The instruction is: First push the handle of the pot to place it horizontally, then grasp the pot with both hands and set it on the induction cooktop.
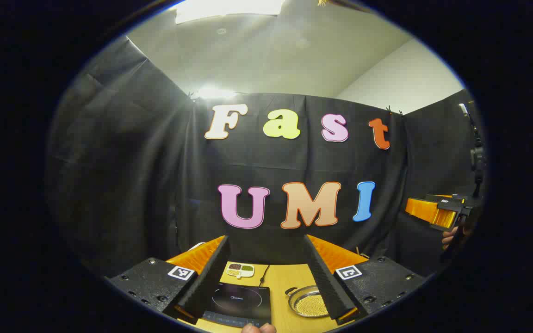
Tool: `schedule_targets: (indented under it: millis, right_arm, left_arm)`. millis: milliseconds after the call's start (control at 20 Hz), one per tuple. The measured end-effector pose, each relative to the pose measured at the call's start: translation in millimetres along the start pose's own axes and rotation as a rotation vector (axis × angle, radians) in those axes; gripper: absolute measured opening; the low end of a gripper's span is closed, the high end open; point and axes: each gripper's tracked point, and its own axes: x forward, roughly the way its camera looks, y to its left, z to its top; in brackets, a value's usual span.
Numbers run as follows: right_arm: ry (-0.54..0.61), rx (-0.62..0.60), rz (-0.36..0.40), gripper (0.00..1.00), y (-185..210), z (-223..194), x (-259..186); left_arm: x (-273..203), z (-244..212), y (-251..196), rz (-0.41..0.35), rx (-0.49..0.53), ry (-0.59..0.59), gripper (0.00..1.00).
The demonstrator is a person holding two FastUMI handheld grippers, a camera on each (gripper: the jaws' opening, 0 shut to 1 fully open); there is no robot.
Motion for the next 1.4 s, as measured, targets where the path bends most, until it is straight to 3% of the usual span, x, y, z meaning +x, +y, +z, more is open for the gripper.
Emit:
schedule_targets:
  millis: [1400]
  right_arm:
    - [0.031,-0.014,0.001,1.0,-0.7,-14.0,-1.0]
  left_arm:
    - [-2.4,-6.7,-0.2,0.025,0.036,0.028,0.92]
